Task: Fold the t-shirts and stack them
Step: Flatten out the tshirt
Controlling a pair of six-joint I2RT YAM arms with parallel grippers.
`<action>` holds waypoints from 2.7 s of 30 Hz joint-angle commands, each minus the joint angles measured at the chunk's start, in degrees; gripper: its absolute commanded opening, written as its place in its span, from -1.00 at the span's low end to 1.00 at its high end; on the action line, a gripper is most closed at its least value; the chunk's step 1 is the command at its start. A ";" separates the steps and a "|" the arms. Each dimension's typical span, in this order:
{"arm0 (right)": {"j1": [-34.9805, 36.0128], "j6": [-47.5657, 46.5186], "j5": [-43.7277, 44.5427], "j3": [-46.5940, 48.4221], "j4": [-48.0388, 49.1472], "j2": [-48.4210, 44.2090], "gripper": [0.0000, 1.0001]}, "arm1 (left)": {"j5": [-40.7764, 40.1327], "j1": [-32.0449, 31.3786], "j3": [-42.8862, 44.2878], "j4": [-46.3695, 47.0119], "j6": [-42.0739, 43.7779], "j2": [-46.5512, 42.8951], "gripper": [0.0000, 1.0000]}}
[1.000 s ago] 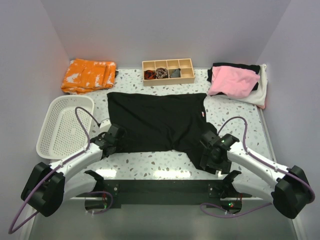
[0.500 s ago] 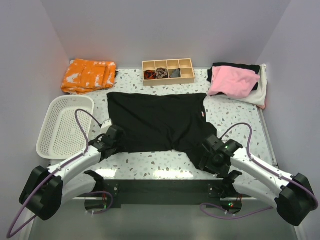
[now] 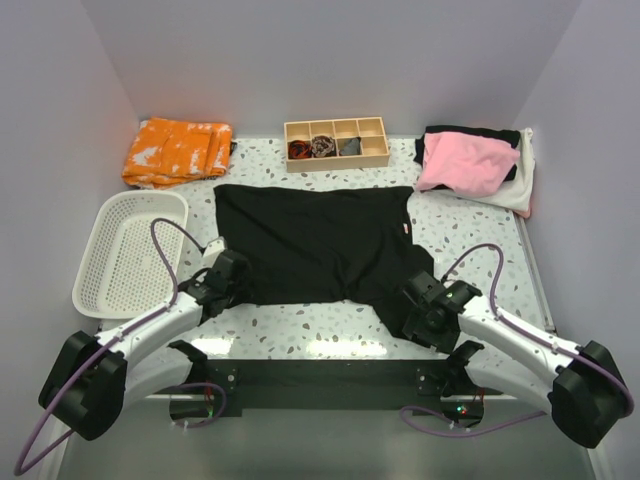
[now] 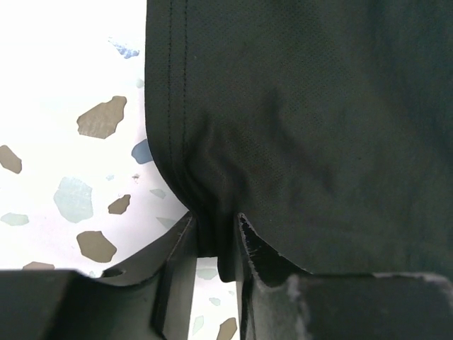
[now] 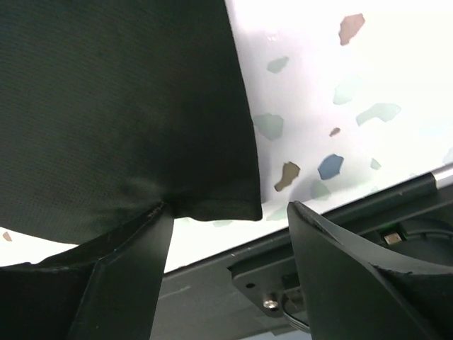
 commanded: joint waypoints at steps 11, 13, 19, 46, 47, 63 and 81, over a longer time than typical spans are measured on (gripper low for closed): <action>-0.14 -0.64 7.79 0.40 5.64 1.42 -0.61 | 2.35 0.21 -2.92 1.61 -0.04 1.47 -0.78; -0.14 -1.26 8.14 0.92 6.52 2.39 -0.90 | 2.35 0.21 -3.18 1.79 -0.04 1.56 -0.90; -0.14 -5.91 6.30 2.24 10.74 3.63 -1.00 | 1.74 0.21 -2.40 1.27 0.48 1.12 -1.00; 1.00 -33.51 16.67 38.10 5.73 -6.49 -1.00 | -13.20 0.21 29.24 -24.03 8.66 -9.61 -1.00; 1.00 -33.51 16.49 38.28 5.73 -6.13 -1.00 | -13.20 0.21 29.77 -25.18 7.79 -8.12 -1.00; 0.92 -38.00 19.40 39.78 7.14 -4.64 -1.00 | -8.66 0.21 27.33 -20.98 9.28 -7.50 -0.96; 0.91 -35.62 14.65 30.11 11.53 2.21 -1.00 | 1.21 0.30 16.24 5.39 12.00 16.41 -0.36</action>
